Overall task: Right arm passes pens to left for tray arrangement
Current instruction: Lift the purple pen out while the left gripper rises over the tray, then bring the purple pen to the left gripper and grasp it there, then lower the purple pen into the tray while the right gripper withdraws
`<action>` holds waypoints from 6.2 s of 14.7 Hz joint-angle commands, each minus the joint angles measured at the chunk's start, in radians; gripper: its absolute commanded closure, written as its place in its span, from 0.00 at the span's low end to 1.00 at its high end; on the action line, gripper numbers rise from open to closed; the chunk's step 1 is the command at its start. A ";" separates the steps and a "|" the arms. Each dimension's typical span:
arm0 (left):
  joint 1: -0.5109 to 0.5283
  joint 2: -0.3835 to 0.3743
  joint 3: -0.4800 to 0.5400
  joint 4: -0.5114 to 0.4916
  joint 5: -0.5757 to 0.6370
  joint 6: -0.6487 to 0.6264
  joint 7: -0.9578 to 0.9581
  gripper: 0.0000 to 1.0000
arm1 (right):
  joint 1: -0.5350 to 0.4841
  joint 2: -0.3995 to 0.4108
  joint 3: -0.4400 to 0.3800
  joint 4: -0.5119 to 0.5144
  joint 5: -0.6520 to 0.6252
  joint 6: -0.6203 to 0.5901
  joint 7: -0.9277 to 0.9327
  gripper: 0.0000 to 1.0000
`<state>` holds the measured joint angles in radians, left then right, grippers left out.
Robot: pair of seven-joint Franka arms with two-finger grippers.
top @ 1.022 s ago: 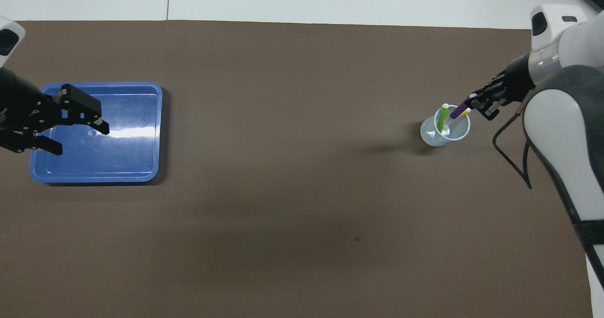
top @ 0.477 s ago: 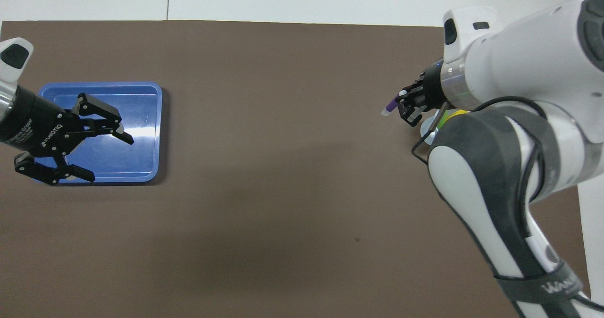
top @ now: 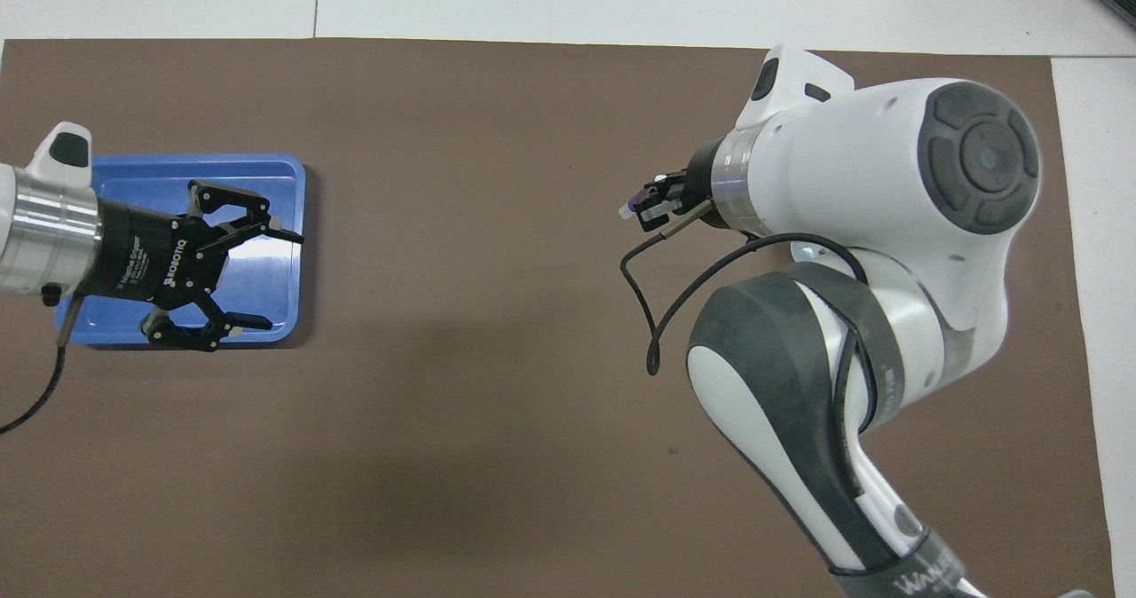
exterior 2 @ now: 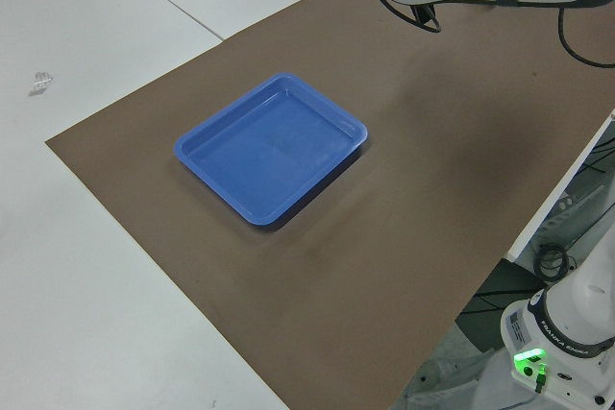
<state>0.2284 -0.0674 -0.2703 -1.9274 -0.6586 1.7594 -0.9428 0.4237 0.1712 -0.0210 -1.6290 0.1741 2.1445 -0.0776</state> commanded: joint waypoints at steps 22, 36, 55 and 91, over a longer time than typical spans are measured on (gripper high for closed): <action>-0.273 -0.042 0.003 -0.176 -0.417 0.493 -0.379 0.08 | 0.181 0.007 0.029 -0.014 0.156 0.170 0.929 1.00; -0.327 -0.065 -0.001 -0.237 -0.415 0.566 -0.396 0.26 | 0.201 0.010 0.032 -0.015 0.189 0.156 0.911 1.00; -0.311 -0.075 0.006 -0.249 -0.414 0.525 -0.381 1.00 | 0.202 0.017 0.036 -0.014 0.189 0.150 0.883 1.00; 0.035 0.288 0.006 -0.099 0.585 0.609 1.132 1.00 | -0.123 -0.048 0.021 0.006 0.176 -0.193 0.326 0.01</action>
<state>0.2550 0.1342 -0.2571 -2.1210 -0.1013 2.3635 0.1756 0.3330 0.1582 -0.0066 -1.5953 0.3381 1.9932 0.3191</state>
